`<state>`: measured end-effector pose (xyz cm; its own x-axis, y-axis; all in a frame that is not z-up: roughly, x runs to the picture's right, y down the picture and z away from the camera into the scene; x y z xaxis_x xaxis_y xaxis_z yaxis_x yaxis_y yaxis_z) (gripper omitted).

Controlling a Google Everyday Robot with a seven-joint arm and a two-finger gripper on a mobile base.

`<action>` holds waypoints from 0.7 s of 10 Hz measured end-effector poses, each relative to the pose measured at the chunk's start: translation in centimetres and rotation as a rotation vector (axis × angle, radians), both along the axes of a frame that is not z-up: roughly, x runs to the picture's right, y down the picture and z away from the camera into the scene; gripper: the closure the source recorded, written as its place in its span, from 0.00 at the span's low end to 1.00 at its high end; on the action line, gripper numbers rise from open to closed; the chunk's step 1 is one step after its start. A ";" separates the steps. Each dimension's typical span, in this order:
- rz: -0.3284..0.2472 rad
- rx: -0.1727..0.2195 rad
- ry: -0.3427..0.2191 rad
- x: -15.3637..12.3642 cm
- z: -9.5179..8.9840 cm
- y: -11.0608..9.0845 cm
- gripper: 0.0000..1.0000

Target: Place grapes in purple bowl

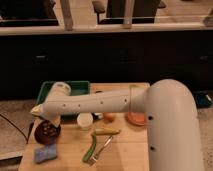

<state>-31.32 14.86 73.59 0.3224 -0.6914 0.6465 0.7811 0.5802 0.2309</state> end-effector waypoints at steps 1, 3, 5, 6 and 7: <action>0.002 0.004 -0.003 0.0 0.0 0.0 0.20; 0.005 0.010 -0.010 0.0 -0.1 0.0 0.20; 0.007 0.014 -0.013 0.0 -0.2 0.0 0.20; 0.007 0.014 -0.013 0.0 -0.2 0.0 0.20; 0.007 0.013 -0.014 -0.1 -0.2 0.0 0.20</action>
